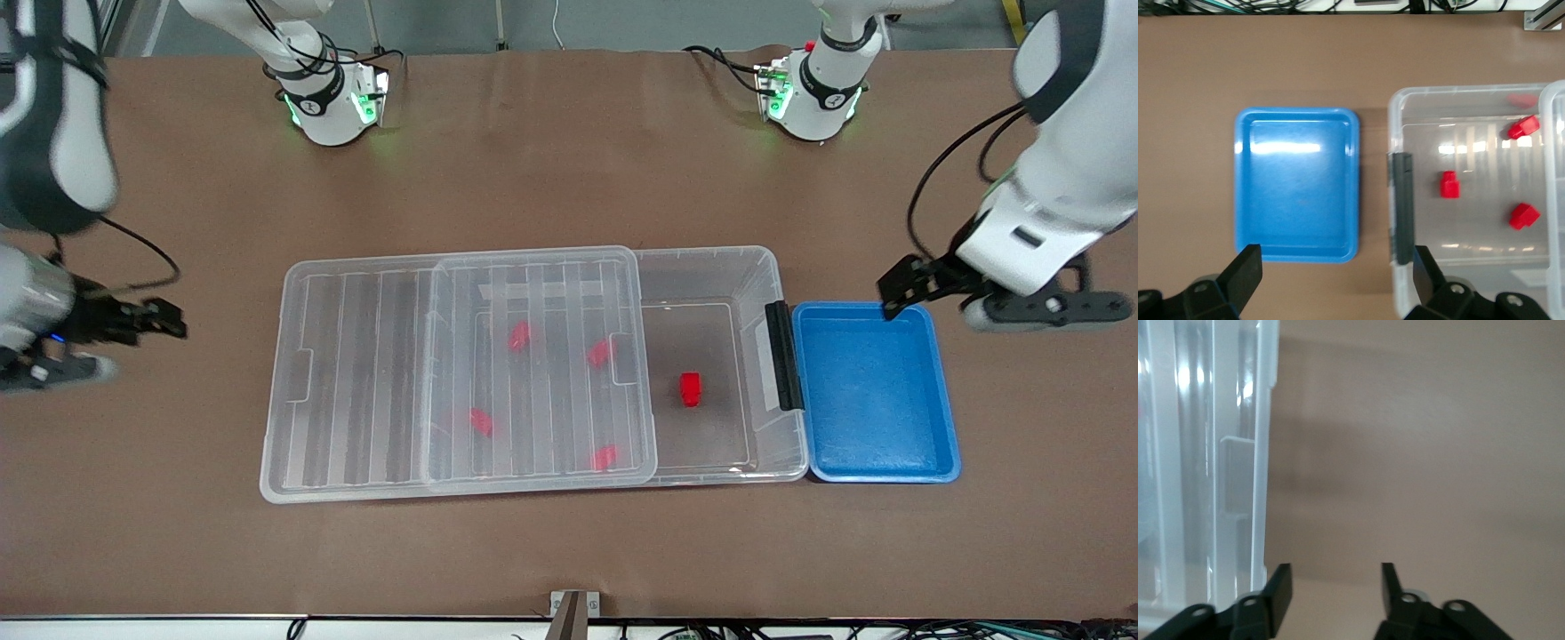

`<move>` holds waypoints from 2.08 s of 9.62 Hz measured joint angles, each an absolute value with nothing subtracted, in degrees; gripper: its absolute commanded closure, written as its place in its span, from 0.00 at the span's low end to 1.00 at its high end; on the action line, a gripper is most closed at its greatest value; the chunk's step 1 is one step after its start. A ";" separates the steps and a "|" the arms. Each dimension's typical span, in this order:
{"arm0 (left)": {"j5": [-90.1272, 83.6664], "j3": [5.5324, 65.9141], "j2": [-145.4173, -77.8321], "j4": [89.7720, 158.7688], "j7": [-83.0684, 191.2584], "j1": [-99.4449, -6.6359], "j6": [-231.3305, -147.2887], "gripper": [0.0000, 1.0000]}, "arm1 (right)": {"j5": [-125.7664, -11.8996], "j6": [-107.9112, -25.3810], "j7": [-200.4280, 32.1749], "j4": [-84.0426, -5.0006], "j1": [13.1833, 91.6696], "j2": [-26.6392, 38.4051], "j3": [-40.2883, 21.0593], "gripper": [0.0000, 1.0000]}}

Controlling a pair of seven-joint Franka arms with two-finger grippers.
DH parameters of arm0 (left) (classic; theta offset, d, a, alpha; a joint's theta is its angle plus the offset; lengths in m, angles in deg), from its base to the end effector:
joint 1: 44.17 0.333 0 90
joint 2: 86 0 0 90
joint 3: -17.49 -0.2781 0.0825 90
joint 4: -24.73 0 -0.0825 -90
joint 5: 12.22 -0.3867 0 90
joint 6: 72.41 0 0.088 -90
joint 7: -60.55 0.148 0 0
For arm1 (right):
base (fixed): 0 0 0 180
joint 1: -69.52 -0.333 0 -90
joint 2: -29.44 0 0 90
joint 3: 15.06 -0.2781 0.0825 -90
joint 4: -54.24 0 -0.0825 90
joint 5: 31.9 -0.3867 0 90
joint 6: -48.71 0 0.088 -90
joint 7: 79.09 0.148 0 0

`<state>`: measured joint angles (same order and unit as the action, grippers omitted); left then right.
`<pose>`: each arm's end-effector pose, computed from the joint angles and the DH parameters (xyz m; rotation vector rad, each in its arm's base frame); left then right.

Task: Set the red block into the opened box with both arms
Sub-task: 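Withdraw the left gripper while the right gripper returns to the lid edge, then slide the clear lid back over the box with the right gripper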

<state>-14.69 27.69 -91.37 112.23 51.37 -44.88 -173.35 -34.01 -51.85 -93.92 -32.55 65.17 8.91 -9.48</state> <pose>0.5969 -0.1056 0.5319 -3.1318 0.0523 -0.2271 0.6385 -0.0037 0.3717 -3.0978 -0.3620 0.1794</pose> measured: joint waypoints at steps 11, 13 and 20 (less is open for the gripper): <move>-13.80 18.86 -85.66 113.80 53.98 -45.59 -166.50 0.03 | -38.60 -56.38 -96.39 -32.42 64.17 0.19 -13.69 0.99; -12.45 18.67 -84.31 114.89 55.10 -45.71 -165.88 0.03 | -40.54 -56.31 -96.39 -32.42 63.83 0.18 -13.92 0.99; -10.74 18.37 -84.12 115.96 56.37 -45.59 -166.04 0.03 | -41.84 -56.96 -88.52 -32.35 55.10 -0.95 -14.29 0.99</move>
